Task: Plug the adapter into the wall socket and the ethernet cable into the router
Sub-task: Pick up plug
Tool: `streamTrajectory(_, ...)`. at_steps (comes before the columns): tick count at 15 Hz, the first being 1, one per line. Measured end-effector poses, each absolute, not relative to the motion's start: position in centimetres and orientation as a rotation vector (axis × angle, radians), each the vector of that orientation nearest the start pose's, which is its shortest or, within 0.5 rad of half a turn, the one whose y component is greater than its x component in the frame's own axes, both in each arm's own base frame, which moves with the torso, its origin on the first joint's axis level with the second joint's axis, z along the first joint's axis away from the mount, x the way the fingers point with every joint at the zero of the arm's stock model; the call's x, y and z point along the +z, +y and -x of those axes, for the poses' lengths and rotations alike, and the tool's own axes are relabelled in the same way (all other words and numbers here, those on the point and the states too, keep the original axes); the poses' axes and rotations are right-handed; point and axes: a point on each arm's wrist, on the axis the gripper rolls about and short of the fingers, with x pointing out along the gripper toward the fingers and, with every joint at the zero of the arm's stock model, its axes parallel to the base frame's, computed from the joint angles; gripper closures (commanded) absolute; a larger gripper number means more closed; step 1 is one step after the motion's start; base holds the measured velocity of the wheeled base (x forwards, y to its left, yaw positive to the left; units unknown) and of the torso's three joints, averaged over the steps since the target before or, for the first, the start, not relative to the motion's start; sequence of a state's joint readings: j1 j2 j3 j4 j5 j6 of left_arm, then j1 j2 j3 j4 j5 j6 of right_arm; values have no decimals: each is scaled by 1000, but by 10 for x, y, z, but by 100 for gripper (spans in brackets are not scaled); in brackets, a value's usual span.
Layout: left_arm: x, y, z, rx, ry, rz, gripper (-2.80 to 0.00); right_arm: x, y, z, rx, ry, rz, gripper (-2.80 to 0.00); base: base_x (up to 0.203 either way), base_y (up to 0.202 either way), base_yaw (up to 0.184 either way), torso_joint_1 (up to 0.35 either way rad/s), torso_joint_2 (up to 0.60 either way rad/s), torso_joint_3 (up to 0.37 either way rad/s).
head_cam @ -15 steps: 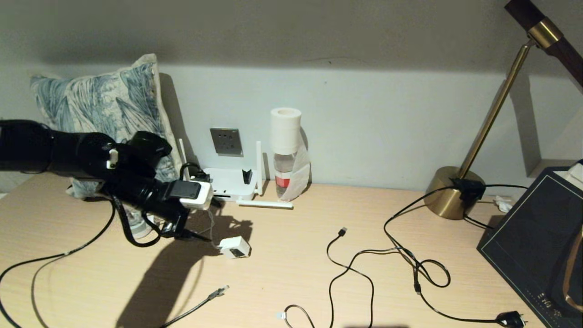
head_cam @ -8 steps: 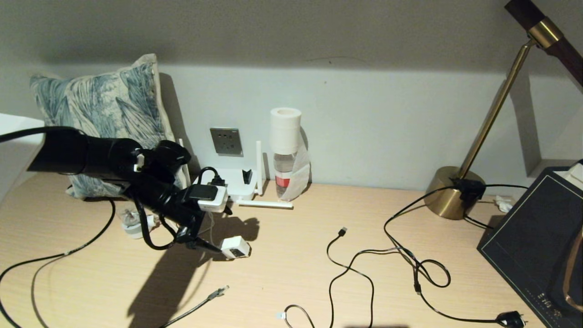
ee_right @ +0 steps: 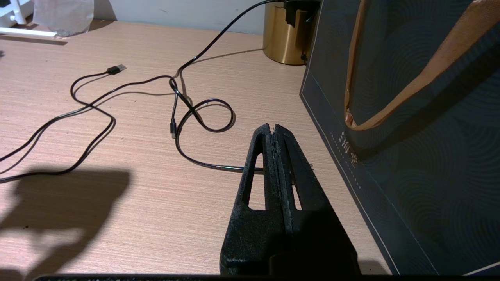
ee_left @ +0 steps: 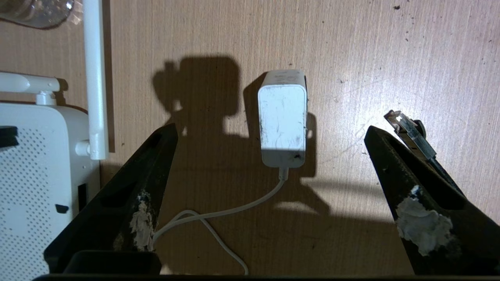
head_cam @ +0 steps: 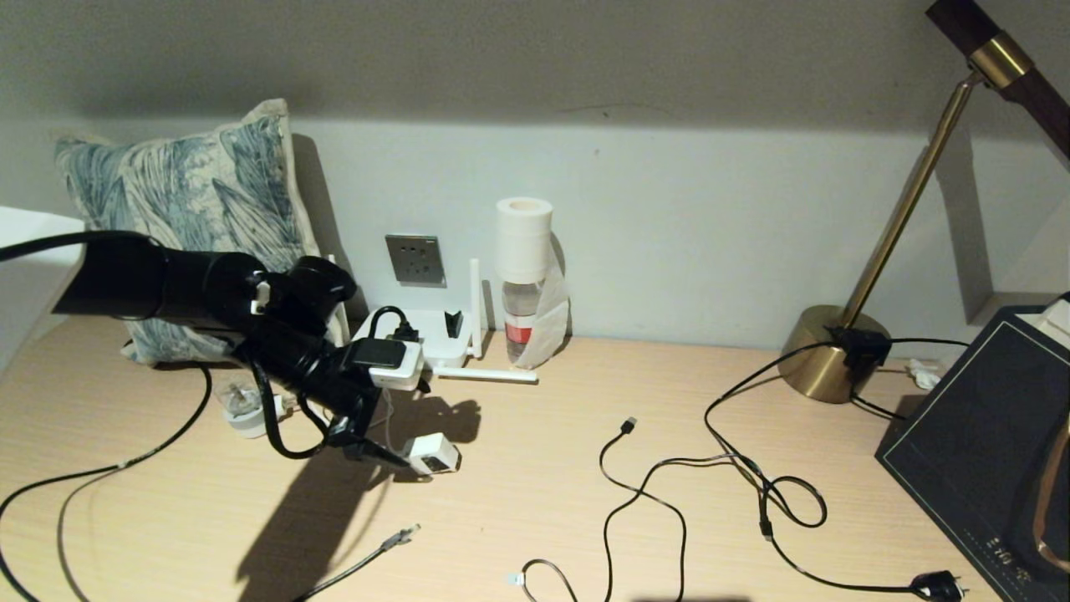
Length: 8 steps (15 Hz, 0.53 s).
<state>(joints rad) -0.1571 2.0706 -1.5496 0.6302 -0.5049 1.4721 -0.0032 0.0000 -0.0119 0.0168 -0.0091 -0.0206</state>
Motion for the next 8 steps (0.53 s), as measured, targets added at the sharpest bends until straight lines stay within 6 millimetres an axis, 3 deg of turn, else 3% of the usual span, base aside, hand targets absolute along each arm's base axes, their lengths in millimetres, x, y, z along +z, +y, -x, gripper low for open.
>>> streamTrajectory(8, 143, -81, -375, -1272, 536, -1027, -280, 77, 0, 24, -12, 5, 21, 0, 0, 0, 0, 0, 0, 0)
